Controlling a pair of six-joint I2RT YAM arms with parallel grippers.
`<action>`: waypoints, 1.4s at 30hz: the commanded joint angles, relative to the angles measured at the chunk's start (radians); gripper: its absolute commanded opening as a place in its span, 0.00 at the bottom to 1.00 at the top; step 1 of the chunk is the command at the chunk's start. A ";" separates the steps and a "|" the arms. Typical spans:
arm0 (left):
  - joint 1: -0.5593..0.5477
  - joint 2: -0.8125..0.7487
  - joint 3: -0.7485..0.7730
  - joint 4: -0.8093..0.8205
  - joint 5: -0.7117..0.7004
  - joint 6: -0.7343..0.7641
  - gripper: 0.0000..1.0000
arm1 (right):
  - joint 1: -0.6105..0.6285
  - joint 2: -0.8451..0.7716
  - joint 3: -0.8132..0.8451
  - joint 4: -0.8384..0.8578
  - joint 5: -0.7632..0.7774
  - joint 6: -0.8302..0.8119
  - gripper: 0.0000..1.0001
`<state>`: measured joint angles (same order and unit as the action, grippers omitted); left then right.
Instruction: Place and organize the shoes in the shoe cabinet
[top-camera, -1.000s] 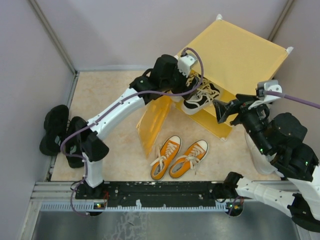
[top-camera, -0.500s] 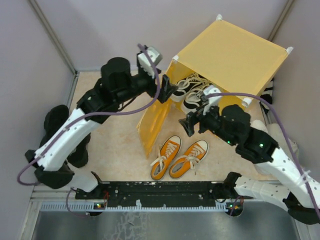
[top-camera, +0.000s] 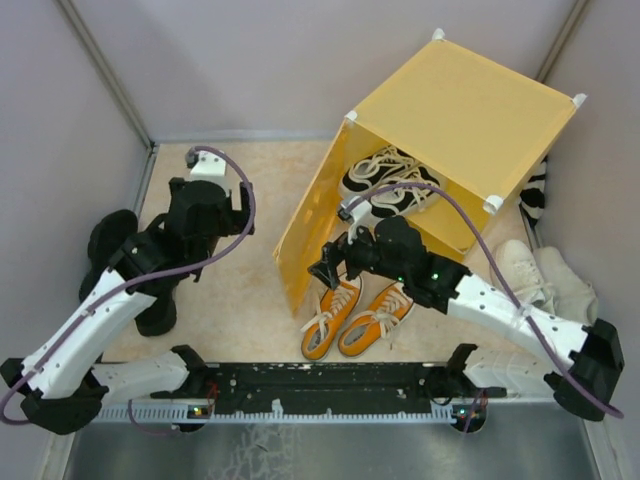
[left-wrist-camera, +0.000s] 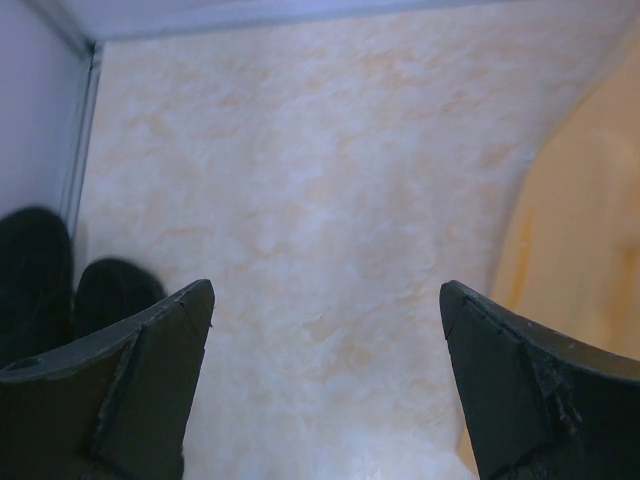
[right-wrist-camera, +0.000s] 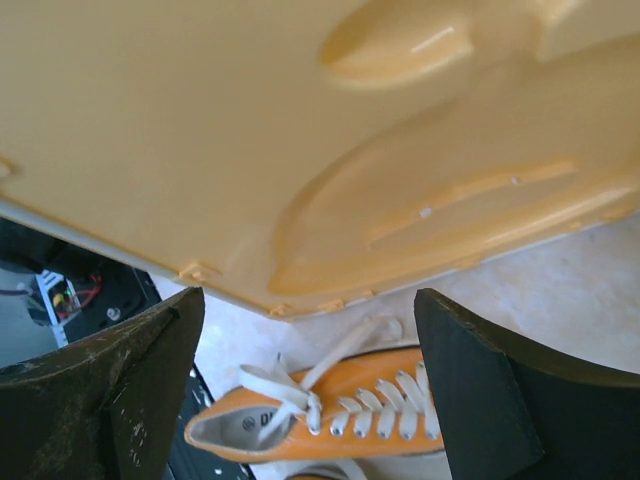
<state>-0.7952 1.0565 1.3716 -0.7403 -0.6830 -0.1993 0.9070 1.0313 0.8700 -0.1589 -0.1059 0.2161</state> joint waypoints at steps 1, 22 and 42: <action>0.085 -0.076 -0.088 -0.180 -0.112 -0.204 0.99 | 0.003 0.076 -0.001 0.256 -0.076 0.052 0.86; 0.315 -0.078 -0.228 -0.651 0.009 -0.674 0.97 | -0.031 0.413 0.128 0.596 -0.057 0.085 0.86; 0.866 0.000 -0.407 -0.134 0.185 -0.264 0.99 | -0.068 0.412 0.143 0.545 -0.135 0.111 0.86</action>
<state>-0.0437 1.0557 0.9844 -0.9367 -0.5564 -0.5625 0.8352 1.4597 0.9516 0.3504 -0.2382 0.3420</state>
